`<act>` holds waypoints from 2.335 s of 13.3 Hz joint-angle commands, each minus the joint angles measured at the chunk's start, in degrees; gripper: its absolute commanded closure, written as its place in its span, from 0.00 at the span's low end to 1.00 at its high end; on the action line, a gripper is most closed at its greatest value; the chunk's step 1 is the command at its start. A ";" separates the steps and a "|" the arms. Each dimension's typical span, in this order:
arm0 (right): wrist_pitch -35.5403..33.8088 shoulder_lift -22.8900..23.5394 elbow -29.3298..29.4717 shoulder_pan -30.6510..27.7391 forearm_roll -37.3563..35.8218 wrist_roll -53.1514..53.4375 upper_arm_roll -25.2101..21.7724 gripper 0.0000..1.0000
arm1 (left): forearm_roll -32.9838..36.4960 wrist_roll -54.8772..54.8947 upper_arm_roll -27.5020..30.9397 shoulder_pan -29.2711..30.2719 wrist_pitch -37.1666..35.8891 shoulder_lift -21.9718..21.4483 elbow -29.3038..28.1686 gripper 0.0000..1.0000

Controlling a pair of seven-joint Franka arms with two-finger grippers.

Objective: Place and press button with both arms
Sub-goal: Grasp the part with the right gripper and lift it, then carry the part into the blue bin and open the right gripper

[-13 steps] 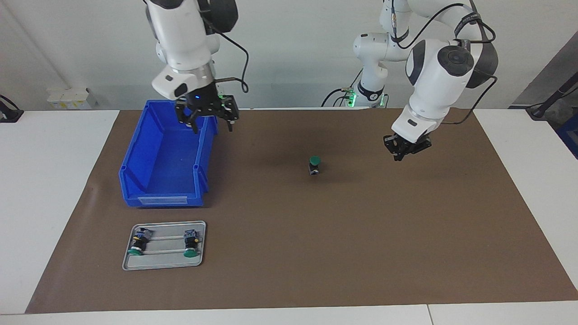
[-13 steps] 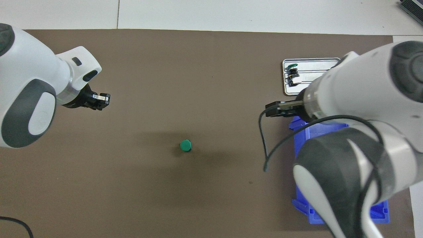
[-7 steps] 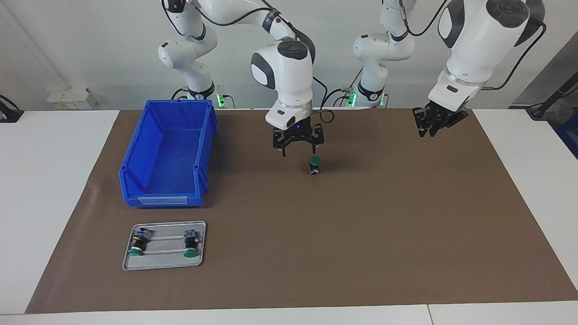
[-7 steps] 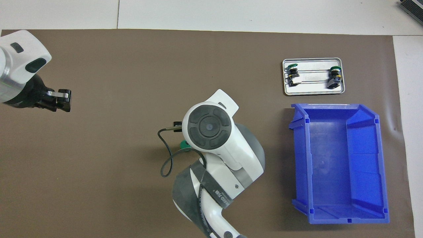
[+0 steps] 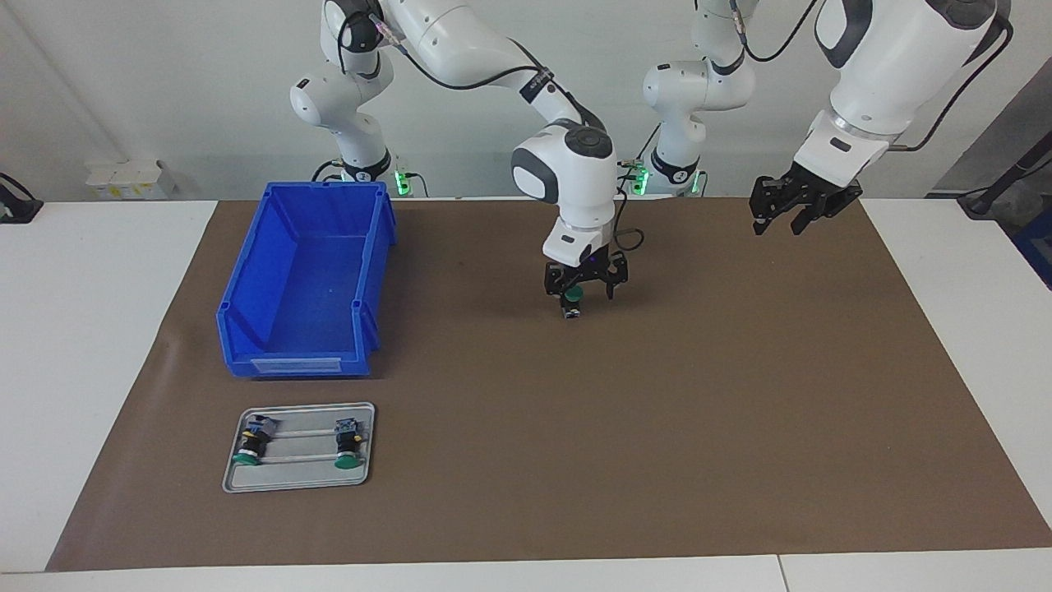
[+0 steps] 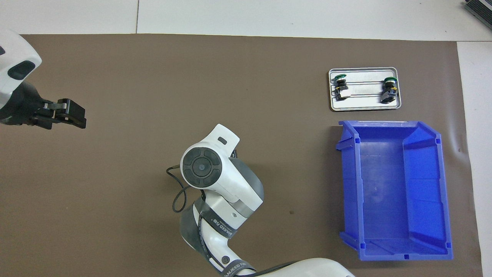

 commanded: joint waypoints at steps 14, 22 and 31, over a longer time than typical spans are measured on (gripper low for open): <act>3.20 -2.14 -6.59 0.78 0.15 -2.51 -0.10 1.00 | 3.44 5.35 -0.44 -0.08 5.24 0.04 -0.30 0.03; -8.74 -14.60 -5.44 -11.41 0.15 -7.94 -0.89 1.00 | 3.36 5.17 -0.35 0.54 4.81 -1.27 -2.76 0.00; -20.10 -27.88 -14.72 -42.36 0.68 -45.82 -0.81 1.00 | 3.36 5.08 -0.35 1.07 4.89 -1.27 -2.76 0.00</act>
